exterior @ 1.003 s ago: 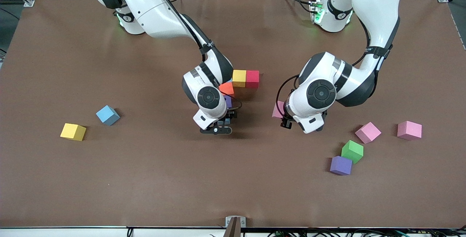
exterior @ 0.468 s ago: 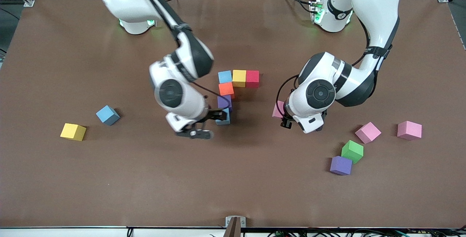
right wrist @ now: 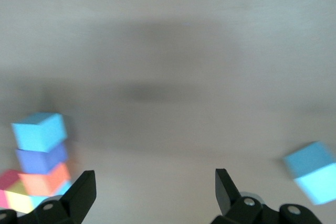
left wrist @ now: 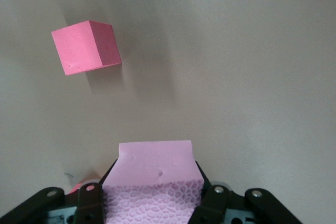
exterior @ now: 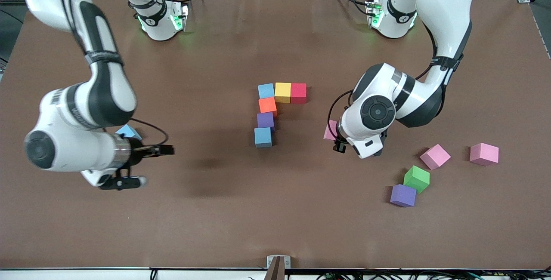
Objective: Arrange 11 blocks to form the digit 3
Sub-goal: 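Grasp the second cyan cube beside the yellow cube with the right gripper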
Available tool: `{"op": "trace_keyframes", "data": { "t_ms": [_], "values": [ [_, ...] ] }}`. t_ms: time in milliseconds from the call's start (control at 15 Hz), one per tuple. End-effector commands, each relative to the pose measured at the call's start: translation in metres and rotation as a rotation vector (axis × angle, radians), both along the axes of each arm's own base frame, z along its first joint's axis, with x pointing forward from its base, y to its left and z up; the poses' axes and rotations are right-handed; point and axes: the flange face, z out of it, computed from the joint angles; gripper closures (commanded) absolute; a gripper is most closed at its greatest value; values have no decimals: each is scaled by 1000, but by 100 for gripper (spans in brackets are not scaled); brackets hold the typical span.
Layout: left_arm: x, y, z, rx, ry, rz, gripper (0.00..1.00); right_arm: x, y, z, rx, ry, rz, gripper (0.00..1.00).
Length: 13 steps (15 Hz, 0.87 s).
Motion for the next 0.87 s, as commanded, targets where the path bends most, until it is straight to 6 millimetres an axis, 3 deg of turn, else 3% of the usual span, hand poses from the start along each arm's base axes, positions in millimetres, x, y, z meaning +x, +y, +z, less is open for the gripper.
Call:
{"op": "trace_keyframes", "data": {
  "t_ms": [0,334,535,803],
  "values": [
    [2,0,10,1,-23,-17,97,-7,-30,-3,-86,-1,108,0],
    [4,-12,-7,-12,-54,-18,98,-13,-98,-16,-110,6,212,0],
    [0,-27,-9,-34,-77,-19,99,-27,-115,-30,-100,23,310,0],
    [-15,-55,-31,-28,-65,22,99,-50,-128,-54,-70,-35,442,0]
  ]
}}
